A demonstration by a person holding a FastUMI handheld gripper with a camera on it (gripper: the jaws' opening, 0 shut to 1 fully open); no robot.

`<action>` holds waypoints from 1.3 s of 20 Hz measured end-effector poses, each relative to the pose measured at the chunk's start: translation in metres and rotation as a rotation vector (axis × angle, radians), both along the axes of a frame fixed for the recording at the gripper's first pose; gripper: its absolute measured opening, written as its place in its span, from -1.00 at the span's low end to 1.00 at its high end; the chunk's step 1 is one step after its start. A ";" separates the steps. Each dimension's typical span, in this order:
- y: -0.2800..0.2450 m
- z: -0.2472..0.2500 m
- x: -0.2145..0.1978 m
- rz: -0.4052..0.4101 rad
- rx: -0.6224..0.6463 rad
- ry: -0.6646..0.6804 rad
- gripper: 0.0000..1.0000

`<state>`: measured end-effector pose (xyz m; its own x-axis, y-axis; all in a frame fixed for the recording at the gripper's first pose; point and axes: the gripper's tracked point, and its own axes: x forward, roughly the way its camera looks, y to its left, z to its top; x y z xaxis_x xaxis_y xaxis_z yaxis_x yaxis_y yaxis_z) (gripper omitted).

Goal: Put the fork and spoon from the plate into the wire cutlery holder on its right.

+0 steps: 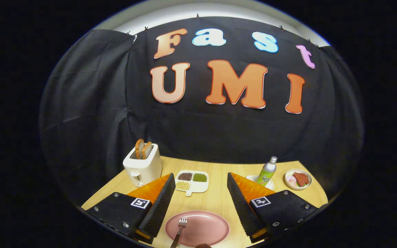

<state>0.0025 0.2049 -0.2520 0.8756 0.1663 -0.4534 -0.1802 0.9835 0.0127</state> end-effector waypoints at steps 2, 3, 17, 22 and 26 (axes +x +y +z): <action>0.004 -0.035 -0.013 0.002 -0.023 0.086 0.82; 0.005 -0.055 -0.022 0.005 -0.038 0.152 0.82; 0.025 -0.215 -0.107 0.077 -0.130 0.623 0.38; 0.035 -0.228 -0.119 0.132 -0.143 0.690 -0.09; 0.034 -0.238 -0.132 0.148 -0.181 0.780 -0.49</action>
<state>-0.1290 0.2384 -0.4896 0.2718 0.1209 -0.9547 -0.3133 0.9491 0.0310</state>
